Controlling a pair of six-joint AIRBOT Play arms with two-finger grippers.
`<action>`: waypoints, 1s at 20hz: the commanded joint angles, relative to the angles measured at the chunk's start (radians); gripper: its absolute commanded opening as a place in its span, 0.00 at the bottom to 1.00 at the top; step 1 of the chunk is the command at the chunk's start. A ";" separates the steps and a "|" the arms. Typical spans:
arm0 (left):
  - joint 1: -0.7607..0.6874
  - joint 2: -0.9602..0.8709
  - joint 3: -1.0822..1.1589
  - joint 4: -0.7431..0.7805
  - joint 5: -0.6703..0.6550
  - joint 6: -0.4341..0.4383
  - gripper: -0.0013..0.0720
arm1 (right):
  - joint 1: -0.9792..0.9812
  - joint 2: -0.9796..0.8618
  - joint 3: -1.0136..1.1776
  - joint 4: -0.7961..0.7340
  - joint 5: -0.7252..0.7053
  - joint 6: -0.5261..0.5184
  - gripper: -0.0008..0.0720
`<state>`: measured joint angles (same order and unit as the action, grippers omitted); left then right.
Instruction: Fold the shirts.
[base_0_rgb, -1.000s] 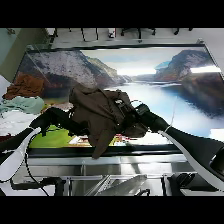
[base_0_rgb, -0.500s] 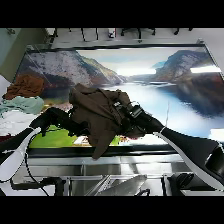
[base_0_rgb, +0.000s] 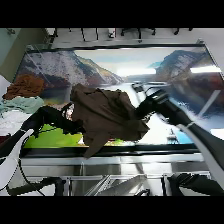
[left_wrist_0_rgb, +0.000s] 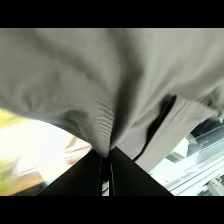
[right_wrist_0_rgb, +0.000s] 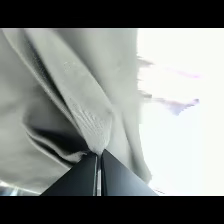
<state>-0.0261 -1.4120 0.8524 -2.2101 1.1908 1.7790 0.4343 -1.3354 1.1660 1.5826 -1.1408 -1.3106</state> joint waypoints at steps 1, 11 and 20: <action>0.101 0.029 0.000 0.065 0.061 0.002 0.04 | -0.322 0.167 -0.042 0.074 -0.064 -0.008 0.04; 0.195 0.029 0.000 0.091 0.062 0.005 0.04 | -0.844 0.153 -0.404 0.467 -0.017 -0.306 0.15; 0.186 0.029 0.000 0.091 0.085 0.005 0.83 | -0.829 0.148 -0.425 0.483 -0.053 -0.317 0.86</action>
<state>0.1608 -1.3834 0.8524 -2.1235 1.2705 1.7851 -0.4049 -1.1790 0.7731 2.0583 -1.2037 -1.6222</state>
